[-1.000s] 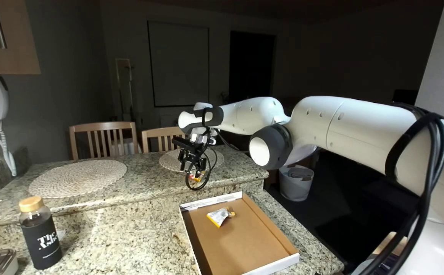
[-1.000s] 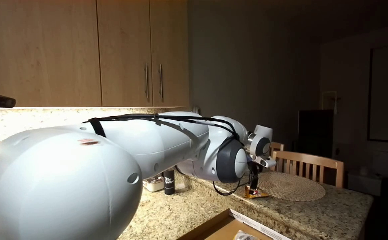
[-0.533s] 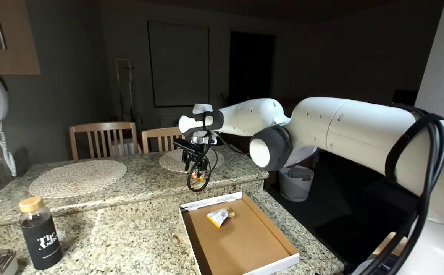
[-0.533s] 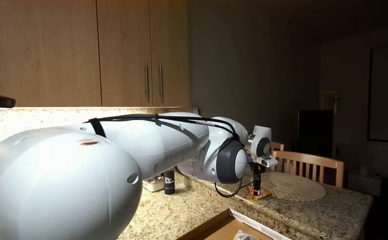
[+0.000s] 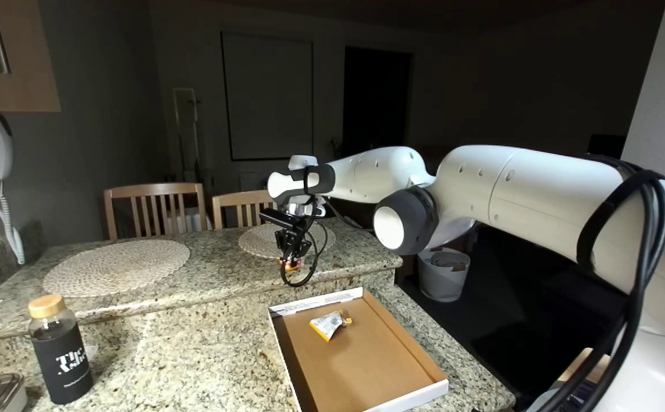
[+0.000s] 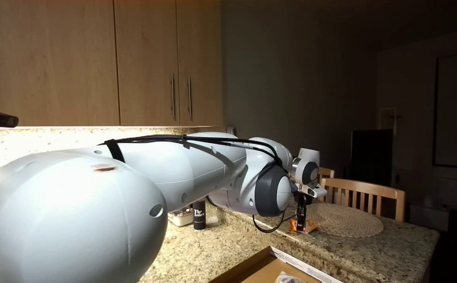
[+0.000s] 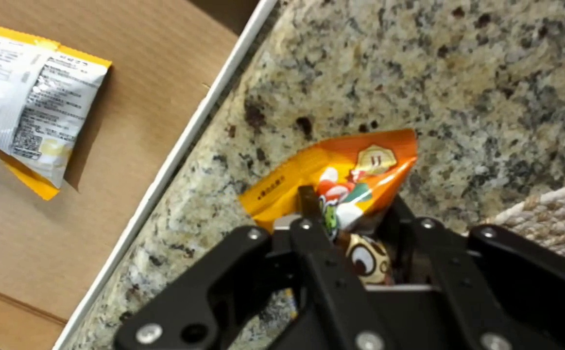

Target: Place the two sachets on the box.

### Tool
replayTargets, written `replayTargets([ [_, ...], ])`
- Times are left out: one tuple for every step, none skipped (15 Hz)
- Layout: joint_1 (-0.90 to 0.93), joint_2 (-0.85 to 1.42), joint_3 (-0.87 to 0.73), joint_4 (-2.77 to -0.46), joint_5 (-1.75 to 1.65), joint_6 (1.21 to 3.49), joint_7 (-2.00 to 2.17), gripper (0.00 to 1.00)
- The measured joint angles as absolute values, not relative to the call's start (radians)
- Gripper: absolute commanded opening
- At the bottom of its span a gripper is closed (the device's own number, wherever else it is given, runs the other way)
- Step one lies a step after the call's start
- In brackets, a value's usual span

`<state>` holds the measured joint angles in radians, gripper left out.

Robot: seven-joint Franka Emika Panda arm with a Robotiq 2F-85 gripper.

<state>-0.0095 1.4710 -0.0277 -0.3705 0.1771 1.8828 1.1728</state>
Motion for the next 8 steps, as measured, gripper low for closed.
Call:
replayTargets([
  [-0.011,1.467,-0.022,-0.370,0.177,1.870,1.165,0.04],
  [-0.015,1.463,-0.013,-0.370,0.177,1.851,1.152,0.03],
  [-0.020,1.457,-0.004,-0.370,0.177,1.823,1.128,0.02],
  [-0.028,1.450,0.003,-0.366,0.178,1.771,1.090,0.05],
  [-0.039,1.442,0.005,-0.360,0.178,1.709,1.056,0.03],
  [-0.051,1.434,0.006,-0.354,0.178,1.640,1.023,0.02],
  [-0.065,1.425,0.006,-0.350,0.178,1.569,0.990,0.04],
  [-0.078,1.417,0.006,-0.349,0.178,1.498,0.960,0.04],
])
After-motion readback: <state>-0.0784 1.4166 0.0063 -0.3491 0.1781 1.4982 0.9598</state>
